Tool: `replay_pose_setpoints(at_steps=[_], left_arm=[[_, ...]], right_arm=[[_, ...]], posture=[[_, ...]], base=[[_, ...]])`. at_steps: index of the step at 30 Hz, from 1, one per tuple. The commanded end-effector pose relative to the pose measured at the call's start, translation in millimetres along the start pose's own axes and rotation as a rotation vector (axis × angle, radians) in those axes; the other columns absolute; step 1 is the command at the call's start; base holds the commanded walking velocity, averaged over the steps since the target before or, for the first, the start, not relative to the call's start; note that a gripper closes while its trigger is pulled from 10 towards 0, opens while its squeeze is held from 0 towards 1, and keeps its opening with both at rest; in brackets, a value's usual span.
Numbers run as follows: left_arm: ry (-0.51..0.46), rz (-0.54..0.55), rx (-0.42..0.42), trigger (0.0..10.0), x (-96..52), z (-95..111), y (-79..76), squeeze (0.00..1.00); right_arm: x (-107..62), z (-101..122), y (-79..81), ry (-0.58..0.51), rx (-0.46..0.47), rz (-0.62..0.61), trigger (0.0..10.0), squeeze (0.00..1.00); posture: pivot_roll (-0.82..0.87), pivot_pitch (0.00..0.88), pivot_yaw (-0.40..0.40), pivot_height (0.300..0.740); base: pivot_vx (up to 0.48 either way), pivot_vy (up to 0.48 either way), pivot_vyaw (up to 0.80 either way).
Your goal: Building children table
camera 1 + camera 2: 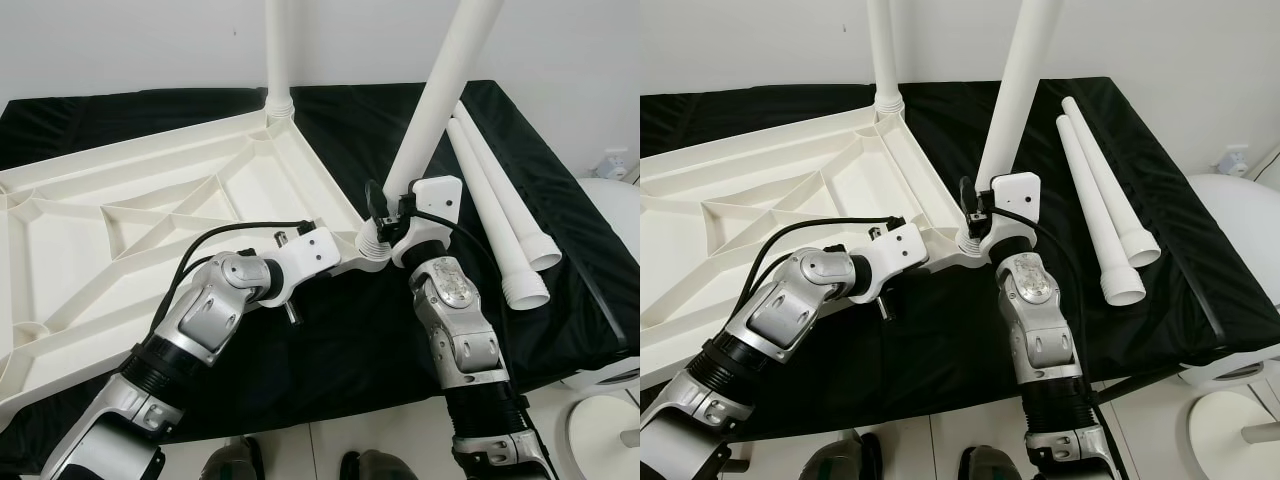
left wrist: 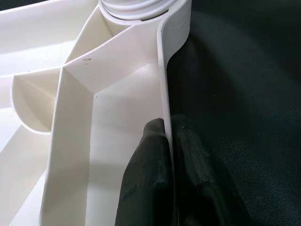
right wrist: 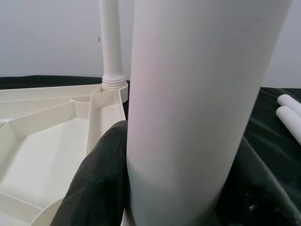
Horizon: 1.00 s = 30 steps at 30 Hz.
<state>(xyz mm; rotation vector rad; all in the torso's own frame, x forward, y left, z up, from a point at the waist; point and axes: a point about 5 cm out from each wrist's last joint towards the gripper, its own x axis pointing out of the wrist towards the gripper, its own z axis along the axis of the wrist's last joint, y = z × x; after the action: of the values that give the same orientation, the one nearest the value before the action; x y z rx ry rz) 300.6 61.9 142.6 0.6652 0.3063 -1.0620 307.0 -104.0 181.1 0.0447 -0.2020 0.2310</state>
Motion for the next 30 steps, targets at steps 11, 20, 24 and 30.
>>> replay_pose_setpoints(at_steps=[11,20,24,30], left_arm=[[0.078,-0.019,-0.018,10.0,8.0,-15.5,-13.3,0.00],[0.081,-0.015,-0.023,10.0,6.4,-16.3,-13.2,0.00],[0.081,-0.013,-0.025,10.0,6.3,-16.2,-12.9,0.00],[0.081,-0.011,-0.025,10.0,6.4,-16.2,-12.9,0.00]], right_arm=[[-3.7,-24.7,17.6,0.120,0.007,-0.044,10.0,0.00],[-4.6,-27.9,21.9,0.124,-0.011,-0.108,10.0,0.00],[-5.7,-27.9,23.3,0.119,-0.010,-0.122,10.0,0.00],[-8.8,-28.3,24.6,0.111,-0.016,-0.159,10.0,0.00]], posture=[[-0.02,0.103,-0.019,0.740],[-0.02,0.112,-0.023,0.740],[-0.02,0.111,-0.025,0.740],[-0.02,0.110,-0.024,0.740]], base=[[0.000,0.000,0.00],[0.000,0.000,0.00],[0.000,0.000,0.00],[0.000,0.000,0.00]])
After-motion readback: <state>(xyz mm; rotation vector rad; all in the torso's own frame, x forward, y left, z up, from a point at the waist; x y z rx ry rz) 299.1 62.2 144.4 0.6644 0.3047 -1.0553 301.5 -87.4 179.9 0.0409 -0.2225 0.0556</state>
